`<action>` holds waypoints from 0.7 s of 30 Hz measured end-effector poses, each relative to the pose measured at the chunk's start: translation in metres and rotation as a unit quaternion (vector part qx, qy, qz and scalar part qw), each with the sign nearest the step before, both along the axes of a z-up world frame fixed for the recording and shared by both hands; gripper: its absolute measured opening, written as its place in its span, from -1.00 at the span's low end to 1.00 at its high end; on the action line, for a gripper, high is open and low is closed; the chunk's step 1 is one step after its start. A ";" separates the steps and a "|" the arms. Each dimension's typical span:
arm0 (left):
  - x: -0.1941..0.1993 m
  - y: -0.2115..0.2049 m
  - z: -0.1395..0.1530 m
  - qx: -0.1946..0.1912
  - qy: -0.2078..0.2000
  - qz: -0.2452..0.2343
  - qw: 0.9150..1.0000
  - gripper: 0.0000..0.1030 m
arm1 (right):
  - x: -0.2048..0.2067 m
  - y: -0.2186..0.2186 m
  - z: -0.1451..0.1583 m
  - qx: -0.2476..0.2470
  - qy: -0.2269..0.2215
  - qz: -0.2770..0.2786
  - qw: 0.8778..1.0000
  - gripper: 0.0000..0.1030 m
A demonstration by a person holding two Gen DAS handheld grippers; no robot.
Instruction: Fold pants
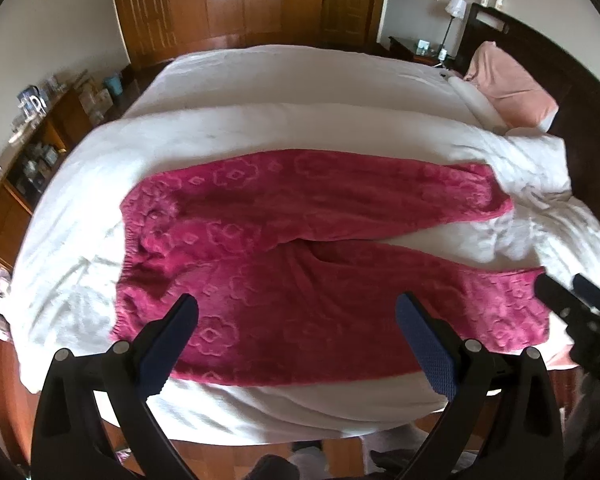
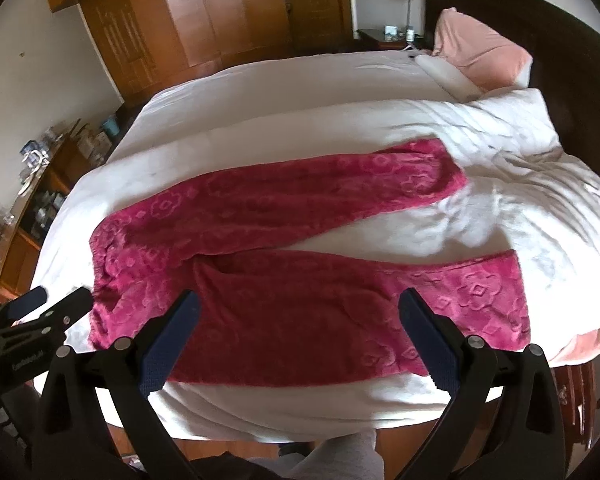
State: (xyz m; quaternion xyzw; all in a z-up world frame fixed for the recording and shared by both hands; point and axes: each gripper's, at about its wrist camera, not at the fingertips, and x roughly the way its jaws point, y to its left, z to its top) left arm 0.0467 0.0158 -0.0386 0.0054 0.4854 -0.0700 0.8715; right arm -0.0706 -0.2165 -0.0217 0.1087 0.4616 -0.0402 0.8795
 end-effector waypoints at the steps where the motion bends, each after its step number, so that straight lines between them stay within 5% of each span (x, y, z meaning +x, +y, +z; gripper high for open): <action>1: 0.000 0.001 0.000 -0.014 0.001 -0.002 1.000 0.90 | 0.001 0.001 0.000 0.008 -0.001 0.008 1.000 0.95; 4: 0.001 0.005 0.003 -0.058 -0.001 -0.002 0.998 0.90 | 0.004 0.003 0.001 0.023 -0.004 0.025 0.999 0.95; 14: 0.016 -0.015 -0.007 -0.042 0.029 0.011 0.999 0.90 | 0.017 -0.009 -0.008 0.049 0.014 0.042 0.998 0.95; 21: 0.040 -0.036 -0.034 -0.066 0.085 0.013 0.994 0.90 | 0.031 -0.043 -0.022 0.060 0.032 0.023 0.997 0.95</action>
